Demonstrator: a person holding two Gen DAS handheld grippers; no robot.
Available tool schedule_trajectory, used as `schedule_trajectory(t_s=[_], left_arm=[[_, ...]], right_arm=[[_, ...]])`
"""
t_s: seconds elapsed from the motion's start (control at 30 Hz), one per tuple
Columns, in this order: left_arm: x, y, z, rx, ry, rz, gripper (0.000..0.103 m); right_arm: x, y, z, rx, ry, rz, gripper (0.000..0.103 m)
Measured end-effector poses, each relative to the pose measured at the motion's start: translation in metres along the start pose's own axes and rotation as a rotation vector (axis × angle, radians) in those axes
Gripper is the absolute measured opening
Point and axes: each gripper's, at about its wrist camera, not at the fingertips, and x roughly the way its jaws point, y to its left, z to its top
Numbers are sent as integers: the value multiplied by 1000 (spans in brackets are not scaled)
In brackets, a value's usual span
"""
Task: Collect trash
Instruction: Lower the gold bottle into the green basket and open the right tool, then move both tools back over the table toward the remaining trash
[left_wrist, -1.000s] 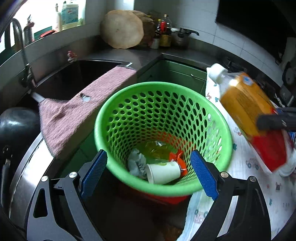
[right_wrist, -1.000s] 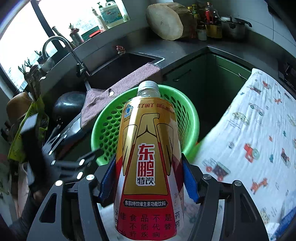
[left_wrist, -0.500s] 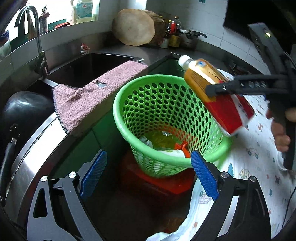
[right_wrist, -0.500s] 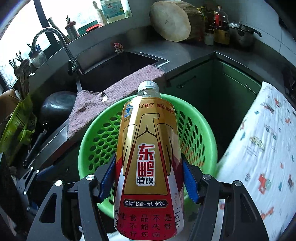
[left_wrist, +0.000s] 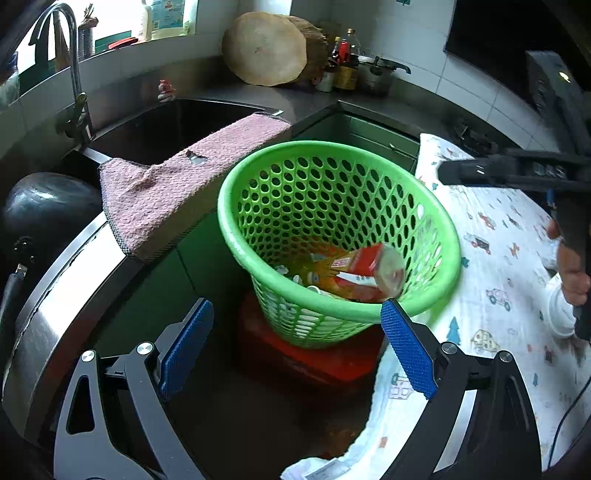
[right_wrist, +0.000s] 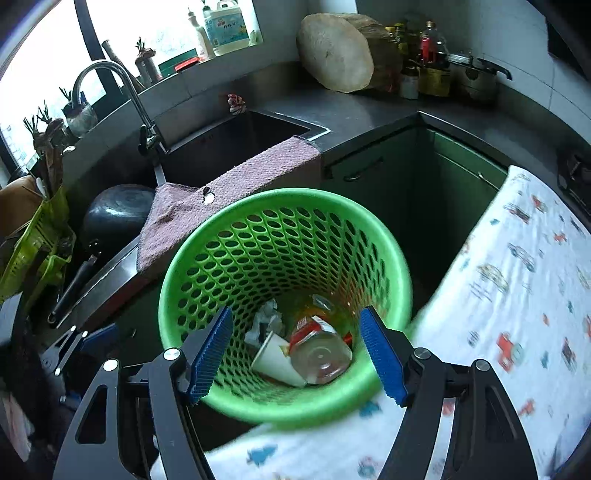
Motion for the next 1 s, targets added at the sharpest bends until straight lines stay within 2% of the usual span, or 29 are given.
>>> schedule_trajectory(t_s=[0.2, 0.43, 0.7, 1.0], left_arm=[[-14, -15, -1, 26, -17, -32, 93], [-30, -46, -5, 79, -20, -74, 95], [-51, -98, -11, 165, -21, -138, 97], [-63, -164, -22, 266, -2, -225, 98]], right_arm=[[-45, -17, -31, 11, -11, -29, 69], [-107, -52, -85, 51, -17, -98, 70], [-167, -91, -150, 99, -23, -178, 70], [-208, -129, -208, 174, -36, -220, 70]])
